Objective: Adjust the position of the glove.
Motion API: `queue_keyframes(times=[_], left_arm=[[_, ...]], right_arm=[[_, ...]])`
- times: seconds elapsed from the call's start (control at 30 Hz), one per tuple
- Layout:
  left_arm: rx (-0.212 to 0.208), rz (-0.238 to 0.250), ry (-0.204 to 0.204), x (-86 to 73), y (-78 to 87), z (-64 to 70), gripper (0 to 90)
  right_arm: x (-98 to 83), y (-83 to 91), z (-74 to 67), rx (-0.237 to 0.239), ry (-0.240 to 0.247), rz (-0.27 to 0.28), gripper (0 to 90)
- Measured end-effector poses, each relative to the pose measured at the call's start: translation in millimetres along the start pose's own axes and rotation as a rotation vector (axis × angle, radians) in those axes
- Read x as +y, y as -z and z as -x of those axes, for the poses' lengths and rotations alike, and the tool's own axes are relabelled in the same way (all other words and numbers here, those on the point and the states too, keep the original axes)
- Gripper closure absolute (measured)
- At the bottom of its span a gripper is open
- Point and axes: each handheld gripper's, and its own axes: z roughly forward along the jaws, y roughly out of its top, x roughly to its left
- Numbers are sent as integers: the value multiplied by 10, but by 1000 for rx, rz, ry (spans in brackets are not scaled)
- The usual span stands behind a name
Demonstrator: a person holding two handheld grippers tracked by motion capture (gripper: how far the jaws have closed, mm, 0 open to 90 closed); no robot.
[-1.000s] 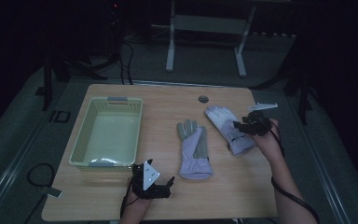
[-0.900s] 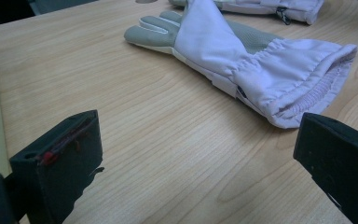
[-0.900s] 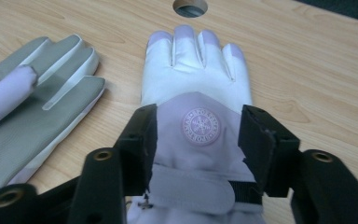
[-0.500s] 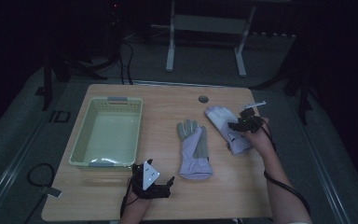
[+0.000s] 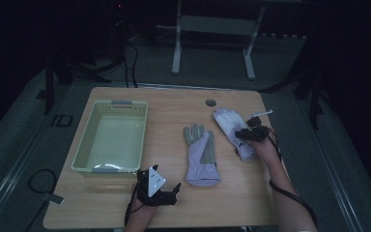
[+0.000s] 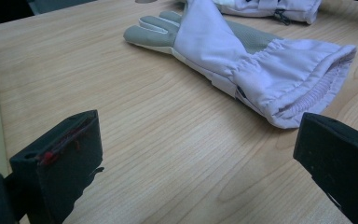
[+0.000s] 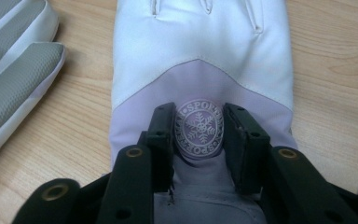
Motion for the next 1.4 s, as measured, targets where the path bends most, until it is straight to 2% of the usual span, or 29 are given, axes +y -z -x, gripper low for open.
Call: queue_keyframes(times=[0.07,0.13,0.23,0.37,0.43,0.47,0.5,0.6,0.73,0.8,0.83,0.87,1.07,1.23,1.3,1.4], left_arm=[[0,0,0,0,0,0,12],[1,0,0,0,-1,0,12],[2,-1,2,0,-1,-1,12],[2,0,2,0,0,-4,12],[2,0,3,0,0,-3,12],[2,0,3,0,0,-3,12],[7,-3,-2,1,-2,5,12],[4,-4,-2,1,-3,7,12],[4,1,2,0,0,1,12],[5,1,1,0,0,2,12],[5,1,1,0,0,2,12],[5,2,1,-1,1,2,12],[4,1,1,0,1,1,12],[5,3,2,-1,2,1,12],[5,5,1,-2,4,3,12],[5,3,-1,-2,3,7,12]], right_arm=[[-5,0,-4,-5,1,5,663],[-21,9,-27,-19,-16,13,715],[-6,53,-42,-30,-68,13,771],[7,180,-45,-36,-120,34,787],[5,226,-49,-37,-125,42,789],[2,277,-62,-34,-142,47,789],[-8,402,-69,-28,-170,65,791],[-23,590,-100,-32,-206,89,793],[-59,817,-177,-69,-204,109,794],[-104,924,-199,-72,-232,125,794],[-104,924,-199,-72,-232,125,794],[-171,1041,-200,-56,-269,154,794],[-388,1294,-286,-76,-291,198,793],[-543,1357,-349,-91,-306,194,792],[-619,1352,-374,-109,-296,171,792],[-690,1344,-370,-117,-315,163,791]])
